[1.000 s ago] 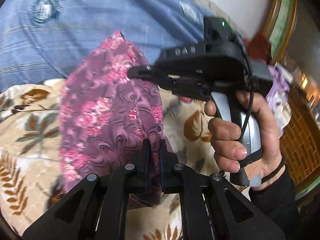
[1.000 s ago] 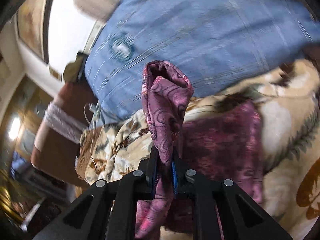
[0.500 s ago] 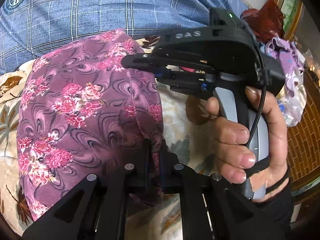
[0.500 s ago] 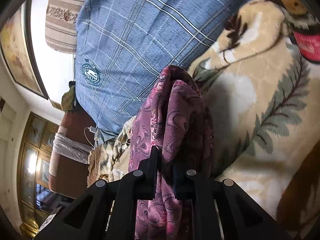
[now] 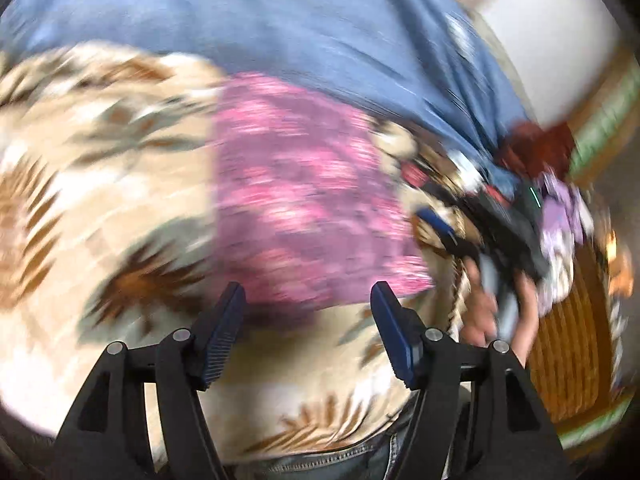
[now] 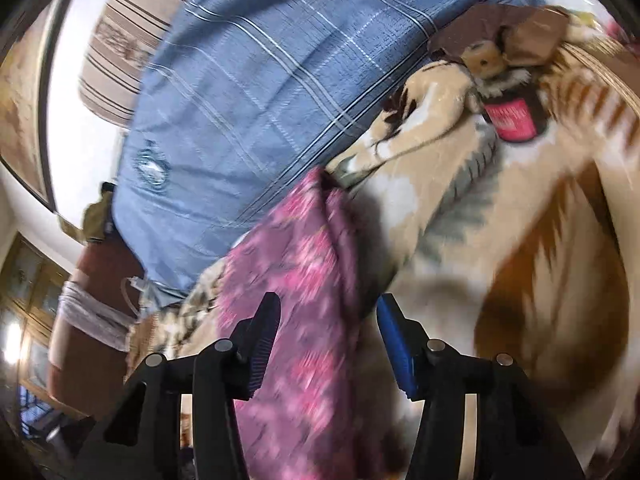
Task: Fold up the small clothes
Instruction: 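Open both grippers and release the folded shirt bundle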
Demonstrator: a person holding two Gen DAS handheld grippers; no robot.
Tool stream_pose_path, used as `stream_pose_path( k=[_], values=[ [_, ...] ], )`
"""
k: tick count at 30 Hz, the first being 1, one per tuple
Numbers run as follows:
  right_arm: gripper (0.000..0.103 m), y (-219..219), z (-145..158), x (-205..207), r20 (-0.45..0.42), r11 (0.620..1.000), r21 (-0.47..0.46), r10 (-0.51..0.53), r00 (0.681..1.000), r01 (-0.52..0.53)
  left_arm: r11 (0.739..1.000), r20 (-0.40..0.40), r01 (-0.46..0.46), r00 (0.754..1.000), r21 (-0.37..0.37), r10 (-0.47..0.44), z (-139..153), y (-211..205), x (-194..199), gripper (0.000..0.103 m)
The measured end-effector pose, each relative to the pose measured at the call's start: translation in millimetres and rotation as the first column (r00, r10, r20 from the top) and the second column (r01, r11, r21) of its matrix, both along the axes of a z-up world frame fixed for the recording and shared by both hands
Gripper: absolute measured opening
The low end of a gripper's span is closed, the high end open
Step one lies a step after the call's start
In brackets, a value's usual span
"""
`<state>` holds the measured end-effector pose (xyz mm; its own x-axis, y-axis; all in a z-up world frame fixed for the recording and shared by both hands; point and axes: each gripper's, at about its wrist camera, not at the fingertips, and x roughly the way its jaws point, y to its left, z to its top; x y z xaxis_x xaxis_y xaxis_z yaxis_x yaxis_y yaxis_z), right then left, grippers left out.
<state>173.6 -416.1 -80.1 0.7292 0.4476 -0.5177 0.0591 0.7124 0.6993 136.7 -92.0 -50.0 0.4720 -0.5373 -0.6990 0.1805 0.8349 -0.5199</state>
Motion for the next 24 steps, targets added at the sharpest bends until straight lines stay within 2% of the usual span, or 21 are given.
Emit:
stream_pose_path(
  k=[4, 6, 9, 12, 15, 19, 21, 24],
  values=[
    [0.057, 25.2, -17.2, -49.7, -0.054, 0.998, -0.059, -0.028, 0.998, 0.025, 0.992, -0.098, -0.111, 0.99, -0.057, 0.105, -26.6, 37.1, -5.5, 0.064],
    [0.057, 32.0, -24.9, -70.3, -0.077, 0.998, -0.045, -0.046, 0.996, 0.043, 0.99, -0.126, -0.111, 0.987, -0.087, 0.099, -35.6, 35.2, -9.0, 0.064],
    [0.057, 27.7, -23.7, -87.2, -0.047, 0.997, -0.025, -0.078, 0.996, 0.077, 0.99, -0.13, -0.083, 0.989, -0.116, 0.067, -34.9, 30.4, -12.2, 0.064],
    [0.057, 19.1, -17.0, -88.9, -0.008, 0.993, -0.004, -0.121, 0.993, 0.121, 0.992, -0.115, -0.042, 0.993, -0.12, 0.028, -29.8, 26.9, -12.2, 0.066],
    [0.057, 16.9, -17.1, -87.5, -0.018, 0.985, -0.051, -0.167, 0.986, 0.166, 0.991, -0.114, -0.04, 0.993, -0.125, 0.026, -28.8, 26.5, -4.9, 0.066],
    [0.057, 22.9, -21.3, -80.6, -0.028, 0.992, -0.045, -0.115, 0.993, 0.114, 0.99, -0.098, -0.025, 0.995, -0.136, 0.011, -30.6, 23.7, 8.3, 0.069],
    [0.057, 25.9, -23.0, -79.1, -0.034, 0.994, -0.048, -0.098, 0.995, 0.096, 0.989, -0.097, -0.048, 0.995, -0.137, 0.035, -31.2, 25.8, 14.8, 0.069],
    [0.057, 21.7, -29.8, -71.9, -0.063, 0.995, -0.035, -0.099, 0.993, 0.097, 0.982, -0.124, -0.066, 0.991, -0.179, 0.044, -36.7, 23.8, 27.9, 0.073]
  ],
)
